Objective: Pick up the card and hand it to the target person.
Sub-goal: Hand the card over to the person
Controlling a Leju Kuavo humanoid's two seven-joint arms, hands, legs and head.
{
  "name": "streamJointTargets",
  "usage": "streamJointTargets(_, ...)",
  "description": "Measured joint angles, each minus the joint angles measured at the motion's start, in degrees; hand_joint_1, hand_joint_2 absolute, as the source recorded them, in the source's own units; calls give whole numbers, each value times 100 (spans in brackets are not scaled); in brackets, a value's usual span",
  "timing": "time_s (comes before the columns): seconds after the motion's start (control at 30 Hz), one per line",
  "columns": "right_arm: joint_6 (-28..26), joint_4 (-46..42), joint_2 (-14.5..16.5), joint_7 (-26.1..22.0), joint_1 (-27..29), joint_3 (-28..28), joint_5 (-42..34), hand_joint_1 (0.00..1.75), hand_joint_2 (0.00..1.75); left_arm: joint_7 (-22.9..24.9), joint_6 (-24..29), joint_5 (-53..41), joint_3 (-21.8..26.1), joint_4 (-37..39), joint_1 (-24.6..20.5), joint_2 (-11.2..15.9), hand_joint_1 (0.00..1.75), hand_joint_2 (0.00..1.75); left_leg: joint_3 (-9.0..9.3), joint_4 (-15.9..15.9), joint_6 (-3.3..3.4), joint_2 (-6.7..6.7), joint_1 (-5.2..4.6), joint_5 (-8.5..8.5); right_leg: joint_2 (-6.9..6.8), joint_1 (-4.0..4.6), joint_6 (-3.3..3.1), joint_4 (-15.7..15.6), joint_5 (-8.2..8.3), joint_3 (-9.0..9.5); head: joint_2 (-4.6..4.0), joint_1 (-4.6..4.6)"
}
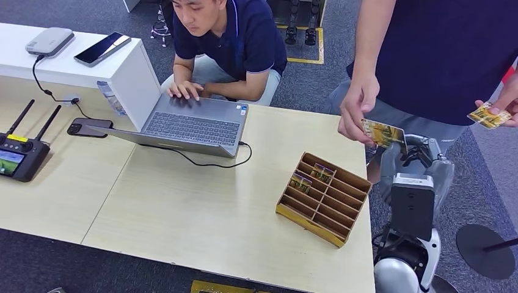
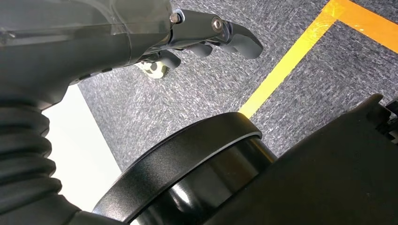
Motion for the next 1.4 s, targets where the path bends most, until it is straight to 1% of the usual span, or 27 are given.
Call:
streamJointTargets(0.37, 11, -418, -114, 21, -33, -23, -39, 155, 175, 0, -3, -2, 0, -1, -2, -2, 0, 175, -1, 0, 0, 0, 0, 0, -1, 0, 0, 0, 0, 0, 0, 0)
streamJointTargets(0.97, 14, -548, -173, 29, -43, -26, -43, 155, 175, 0, -3, -2, -40, 0, -6, 1, 0, 175, -2, 0, 0, -1, 0, 0, -2, 0, 0, 0, 0, -1, 0, 0)
streamJointTargets(1.07, 43, -549, -179, 58, -43, -27, -81, 39, 175, 0, -3, 3, -42, 0, -7, 1, 0, 175, -2, -1, 0, -1, 0, 0, -2, 0, 0, 0, -1, -1, 0, 0)
streamJointTargets(1.1, 139, -549, -190, 164, -43, -27, -219, 0, 175, 2, -1, 17, -41, 0, -6, 1, 0, 175, -1, -1, 0, -1, 0, 0, -1, 0, 0, 0, -1, -1, 0, 0)
streamJointTargets(1.13, 302, -548, -217, 337, -39, -26, -501, 0, 175, 5, 5, 46, -40, 0, -6, 1, 0, 131, -1, -1, -1, -1, 0, -1, -1, 0, 0, 0, -1, -1, 0, 0)
streamJointTargets(1.17, 495, -538, -268, 505, -20, -24, -995, 0, 175, 5, 13, 81, -39, 0, -3, 1, 0, 87, -1, -1, -1, -2, 0, -1, -2, 0, 0, -1, -1, -1, 0, 1)
streamJointTargets(1.2, 655, -511, -347, 558, 16, -18, -1691, 17, 175, -2, 23, 116, -38, 0, 6, 1, 0, 44, -3, -1, 0, -4, 0, -1, -4, 0, 0, -1, -1, -1, 0, 1)
streamJointTargets(1.23, 742, -461, -444, 442, 61, -11, -2437, 21, 175, -20, 35, 150, -38, 0, 21, 1, 0, 0, -5, -1, 0, -6, -1, -1, -7, 0, 1, -1, -1, -2, 0, 1)
streamJointTargets(1.27, 751, -399, -546, 196, 106, -5, -3125, 24, 175, -45, 45, 179, -37, 0, 43, 1, 0, 0, -8, 0, 0, -7, -2, 0, -9, -1, 1, -1, -1, -3, 0, 2)
streamJointTargets(1.3, 720, -335, -644, -77, 136, 2, -3612, 24, 175, -71, 52, 201, -37, 0, 68, 3, 0, 0, -10, 0, 1, -7, -3, 0, -8, -2, 1, -1, -1, -5, 0, 1)
streamJointTargets(1.33, 684, -280, -727, -268, 150, 6, -3858, 7, 175, -91, 56, 220, -37, 0, 88, 4, 0, 0, -10, 0, 1, -6, -4, 0, -7, -3, 1, -1, -1, -6, 0, 1)
streamJointTargets(1.4, 605, -212, -856, -387, 156, 15, -3949, 0, 175, -104, 54, 228, -37, 0, 109, 7, 0, 0, -10, 0, 1, -5, -5, -1, -6, -4, 1, -1, -1, -7, 0, 1)
